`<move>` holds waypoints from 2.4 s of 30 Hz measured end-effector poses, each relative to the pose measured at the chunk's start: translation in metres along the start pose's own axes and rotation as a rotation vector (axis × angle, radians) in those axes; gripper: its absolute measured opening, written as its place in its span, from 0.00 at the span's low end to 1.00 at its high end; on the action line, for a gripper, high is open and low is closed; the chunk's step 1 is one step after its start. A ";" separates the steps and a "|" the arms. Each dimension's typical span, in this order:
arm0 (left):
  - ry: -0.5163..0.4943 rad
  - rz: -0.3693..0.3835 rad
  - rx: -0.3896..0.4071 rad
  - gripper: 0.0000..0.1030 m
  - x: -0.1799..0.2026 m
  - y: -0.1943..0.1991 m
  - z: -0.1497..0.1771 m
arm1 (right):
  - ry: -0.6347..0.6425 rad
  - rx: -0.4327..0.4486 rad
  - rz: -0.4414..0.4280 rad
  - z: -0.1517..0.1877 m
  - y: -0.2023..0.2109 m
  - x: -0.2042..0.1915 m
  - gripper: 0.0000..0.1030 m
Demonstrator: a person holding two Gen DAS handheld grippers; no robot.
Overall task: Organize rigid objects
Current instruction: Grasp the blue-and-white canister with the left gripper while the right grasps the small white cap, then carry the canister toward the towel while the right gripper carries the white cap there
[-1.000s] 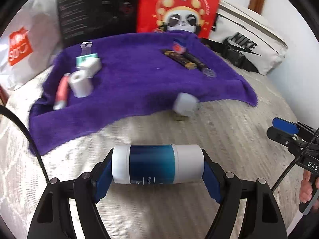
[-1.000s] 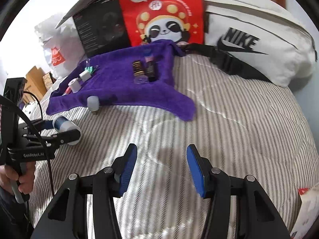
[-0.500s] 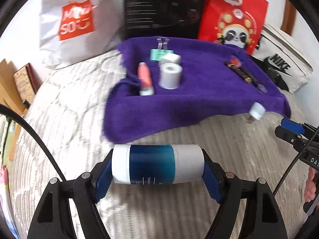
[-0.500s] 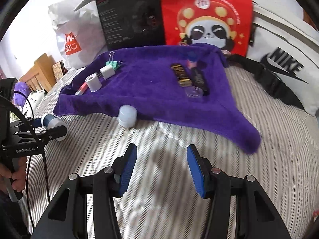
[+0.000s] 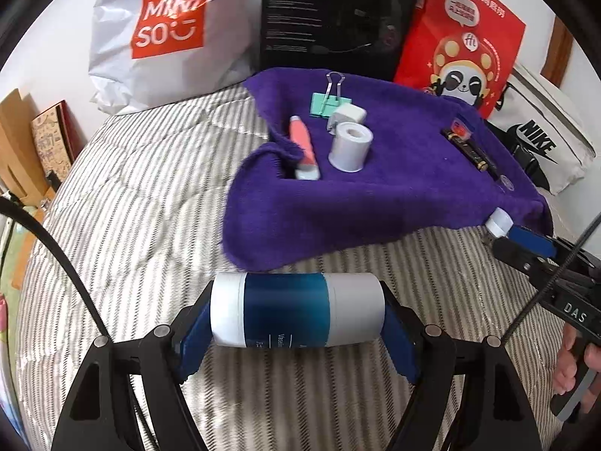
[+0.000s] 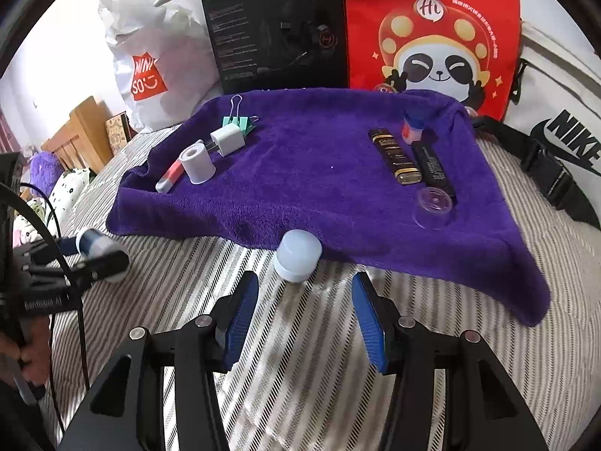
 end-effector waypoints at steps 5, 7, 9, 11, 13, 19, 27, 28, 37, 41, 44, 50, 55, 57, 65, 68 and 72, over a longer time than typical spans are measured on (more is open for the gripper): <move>0.019 0.010 0.016 0.74 -0.001 -0.004 -0.002 | -0.032 0.007 -0.001 -0.005 -0.008 0.001 0.50; 0.011 0.004 0.018 0.74 -0.001 -0.006 -0.001 | -0.040 0.006 0.001 -0.008 -0.012 0.001 0.50; 0.003 -0.011 0.027 0.74 0.002 -0.007 0.000 | -0.046 0.000 0.007 -0.009 -0.016 0.001 0.49; -0.018 -0.030 0.034 0.74 0.005 -0.008 0.001 | -0.049 0.001 0.026 -0.010 -0.019 -0.002 0.47; -0.035 -0.048 0.039 0.74 0.008 -0.010 0.002 | -0.044 0.002 0.054 -0.008 -0.019 -0.003 0.37; -0.039 -0.047 0.040 0.74 0.007 -0.011 0.002 | -0.085 0.012 0.055 -0.007 -0.016 0.005 0.28; -0.044 -0.052 0.041 0.74 0.007 -0.011 0.003 | -0.002 -0.025 0.121 0.009 0.013 0.009 0.28; -0.045 -0.053 0.040 0.74 0.008 -0.012 0.003 | 0.007 -0.029 0.143 0.013 0.017 0.011 0.28; -0.048 -0.054 0.046 0.75 0.008 -0.012 0.003 | 0.007 -0.001 0.162 0.025 0.009 0.016 0.27; -0.048 -0.054 0.046 0.75 0.008 -0.012 0.003 | -0.011 -0.001 0.140 0.024 0.009 0.019 0.28; -0.048 -0.054 0.046 0.75 0.008 -0.013 0.003 | -0.001 -0.002 0.152 0.023 0.008 0.017 0.28; -0.049 -0.053 0.046 0.75 0.008 -0.013 0.003 | 0.000 -0.001 0.153 0.024 0.008 0.017 0.28; -0.049 -0.053 0.047 0.75 0.008 -0.014 0.004 | -0.001 -0.001 0.153 0.023 0.008 0.016 0.28; -0.049 -0.053 0.047 0.75 0.008 -0.013 0.004 | 0.000 -0.001 0.154 0.023 0.008 0.017 0.28; -0.049 -0.052 0.048 0.75 0.008 -0.013 0.004 | 0.000 -0.001 0.153 0.023 0.008 0.017 0.28; -0.049 -0.053 0.048 0.75 0.008 -0.013 0.004 | 0.000 0.000 0.152 0.023 0.008 0.017 0.28; -0.049 -0.053 0.048 0.76 0.008 -0.013 0.004 | -0.003 0.000 0.149 0.023 0.008 0.017 0.28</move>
Point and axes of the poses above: each gripper's, at about its wrist camera, not at the fingertips, and y roughly against the way its jaws point, x to its right, z to its underside, the point moved 1 cm from there along -y, roughly the way its jaws point, and after that the axes turned 2 degrees about -z, right-handed, at the moved point
